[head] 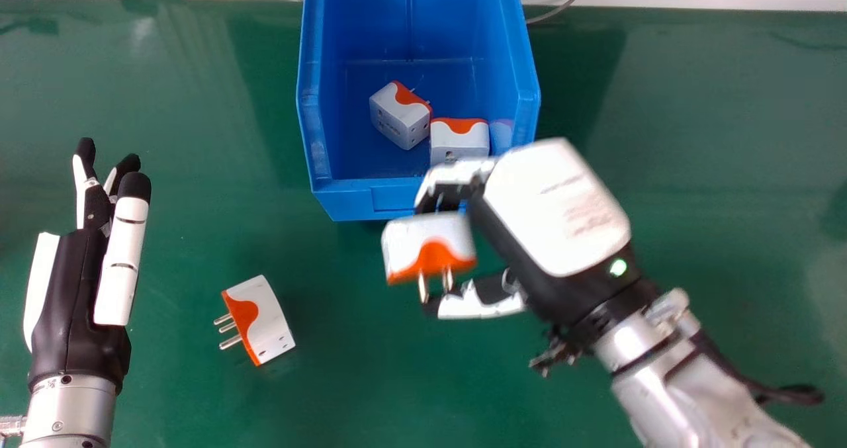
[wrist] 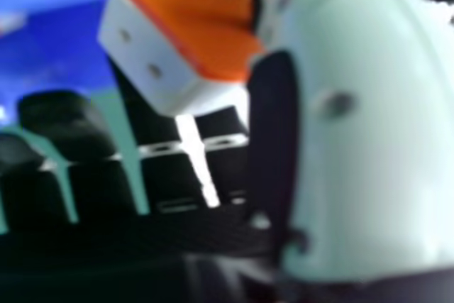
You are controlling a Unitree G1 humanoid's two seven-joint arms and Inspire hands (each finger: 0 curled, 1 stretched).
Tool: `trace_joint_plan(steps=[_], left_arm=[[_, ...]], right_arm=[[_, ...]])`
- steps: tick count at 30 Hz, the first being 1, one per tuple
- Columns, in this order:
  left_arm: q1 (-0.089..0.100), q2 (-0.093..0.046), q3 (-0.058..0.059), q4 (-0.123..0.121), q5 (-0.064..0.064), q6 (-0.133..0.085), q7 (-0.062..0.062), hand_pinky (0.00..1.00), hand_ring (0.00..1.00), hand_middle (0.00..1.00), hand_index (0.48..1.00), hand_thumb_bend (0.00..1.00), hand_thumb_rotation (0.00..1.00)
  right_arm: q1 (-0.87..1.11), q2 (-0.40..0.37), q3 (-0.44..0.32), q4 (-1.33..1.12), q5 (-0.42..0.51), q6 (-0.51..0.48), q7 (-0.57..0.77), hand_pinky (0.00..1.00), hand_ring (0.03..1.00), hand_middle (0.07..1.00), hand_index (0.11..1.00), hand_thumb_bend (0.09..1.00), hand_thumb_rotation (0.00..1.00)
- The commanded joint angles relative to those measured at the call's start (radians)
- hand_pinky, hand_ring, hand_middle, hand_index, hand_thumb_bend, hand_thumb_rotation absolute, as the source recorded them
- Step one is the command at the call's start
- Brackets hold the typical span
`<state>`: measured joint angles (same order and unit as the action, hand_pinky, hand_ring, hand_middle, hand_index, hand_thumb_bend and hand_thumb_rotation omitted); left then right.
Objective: Pick all objects and put in blue box
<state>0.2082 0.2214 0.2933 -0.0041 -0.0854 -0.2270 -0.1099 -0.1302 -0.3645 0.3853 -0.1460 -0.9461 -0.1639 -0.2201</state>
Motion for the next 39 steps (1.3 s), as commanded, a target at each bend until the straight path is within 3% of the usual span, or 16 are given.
trace_joint_plan(steps=[1, 6, 12, 15, 17, 28, 35, 39], left_arm=[[-0.008, 0.015, 0.006, -0.006, 0.002, -0.013, -0.003, 1.00, 0.98, 0.97, 0.984, 0.57, 0.97], [-0.006, 0.008, 0.005, -0.012, -0.003, -0.006, 0.001, 1.00, 0.98, 0.96, 0.981, 0.58, 0.97], [-0.002, 0.002, 0.003, -0.016, 0.003, -0.011, 0.008, 1.00, 0.97, 0.96, 0.977, 0.58, 0.96], [0.001, -0.003, 0.002, -0.020, -0.008, -0.012, 0.004, 1.00, 0.97, 0.96, 0.976, 0.59, 0.96], [0.005, -0.004, 0.001, -0.024, -0.001, -0.013, 0.007, 1.00, 0.97, 0.96, 0.974, 0.58, 0.96], [0.023, -0.009, -0.008, -0.050, -0.001, -0.009, 0.006, 1.00, 0.97, 0.96, 0.977, 0.58, 0.97], [0.033, -0.017, -0.016, -0.073, 0.007, -0.004, 0.014, 1.00, 0.97, 0.95, 0.968, 0.56, 0.97], [0.031, -0.017, -0.020, -0.071, 0.022, -0.008, 0.018, 1.00, 0.97, 0.95, 0.971, 0.55, 0.98]], right_arm=[[-0.067, 0.023, -0.032, -0.042, 0.003, 0.008, -0.007, 0.08, 0.127, 0.187, 0.469, 0.487, 0.16], [-0.225, 0.067, -0.050, 0.044, -0.018, 0.046, -0.017, 0.05, 0.103, 0.165, 0.469, 0.487, 0.16], [-0.425, 0.095, -0.043, 0.209, -0.037, 0.103, -0.003, 0.05, 0.094, 0.156, 0.469, 0.491, 0.15], [-0.522, 0.104, -0.028, 0.322, -0.051, 0.124, -0.008, 0.04, 0.090, 0.152, 0.469, 0.492, 0.15], [-0.593, 0.114, -0.009, 0.413, -0.068, 0.151, -0.004, 0.05, 0.094, 0.156, 0.469, 0.492, 0.15], [-0.874, 0.165, 0.112, 0.810, -0.088, 0.247, 0.082, 0.14, 0.210, 0.293, 0.476, 0.484, 0.16], [-0.982, 0.204, 0.179, 1.005, -0.076, 0.226, 0.076, 0.10, 0.156, 0.242, 0.480, 0.491, 0.14], [-1.040, 0.229, 0.228, 1.100, -0.082, 0.228, 0.107, 0.08, 0.128, 0.209, 0.481, 0.499, 0.13]])
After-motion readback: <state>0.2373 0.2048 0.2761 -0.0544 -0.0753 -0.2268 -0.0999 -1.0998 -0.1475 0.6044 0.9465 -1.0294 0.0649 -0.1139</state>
